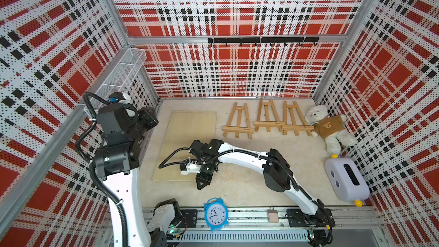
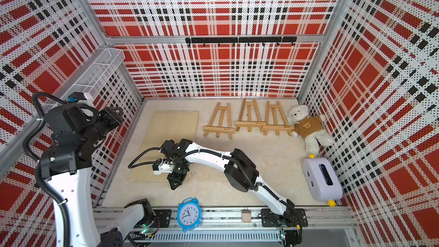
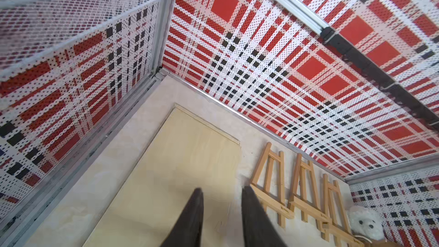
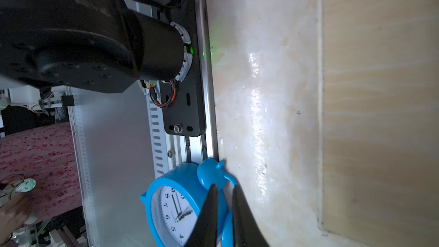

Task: Disassemble the easel
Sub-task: Adjust the drawing board.

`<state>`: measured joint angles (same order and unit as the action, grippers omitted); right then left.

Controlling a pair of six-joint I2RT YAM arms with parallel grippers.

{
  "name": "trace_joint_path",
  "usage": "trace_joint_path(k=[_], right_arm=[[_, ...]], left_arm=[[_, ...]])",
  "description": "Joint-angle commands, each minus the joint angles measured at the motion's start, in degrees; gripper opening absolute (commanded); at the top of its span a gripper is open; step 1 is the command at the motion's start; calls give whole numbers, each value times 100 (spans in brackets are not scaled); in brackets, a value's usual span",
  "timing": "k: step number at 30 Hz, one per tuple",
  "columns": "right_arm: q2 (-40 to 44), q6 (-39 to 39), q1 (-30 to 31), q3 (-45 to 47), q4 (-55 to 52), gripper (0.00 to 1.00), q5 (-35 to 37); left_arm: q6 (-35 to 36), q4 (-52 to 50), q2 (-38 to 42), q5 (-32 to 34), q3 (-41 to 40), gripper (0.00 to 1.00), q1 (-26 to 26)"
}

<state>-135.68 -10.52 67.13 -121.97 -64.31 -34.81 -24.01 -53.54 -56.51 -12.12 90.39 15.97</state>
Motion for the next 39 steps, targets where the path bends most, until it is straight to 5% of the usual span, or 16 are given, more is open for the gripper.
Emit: trace_joint_path(k=[1,9,20,39], right_arm=[[-276,-80,101,-431,-35,15,297],[-1226,499,465,-1650,-69,15,879],[-1164,877,766,-900,782,16,2115],[-1624,894,837,-1144,989,16,3730]], left_arm=[[193,-183,-27,-159,364,32,-33],[-124,233,28,-662,-31,32,-176],[-136,247,98,-717,-203,32,-368],[-60,274,79,-686,-109,32,-400]])
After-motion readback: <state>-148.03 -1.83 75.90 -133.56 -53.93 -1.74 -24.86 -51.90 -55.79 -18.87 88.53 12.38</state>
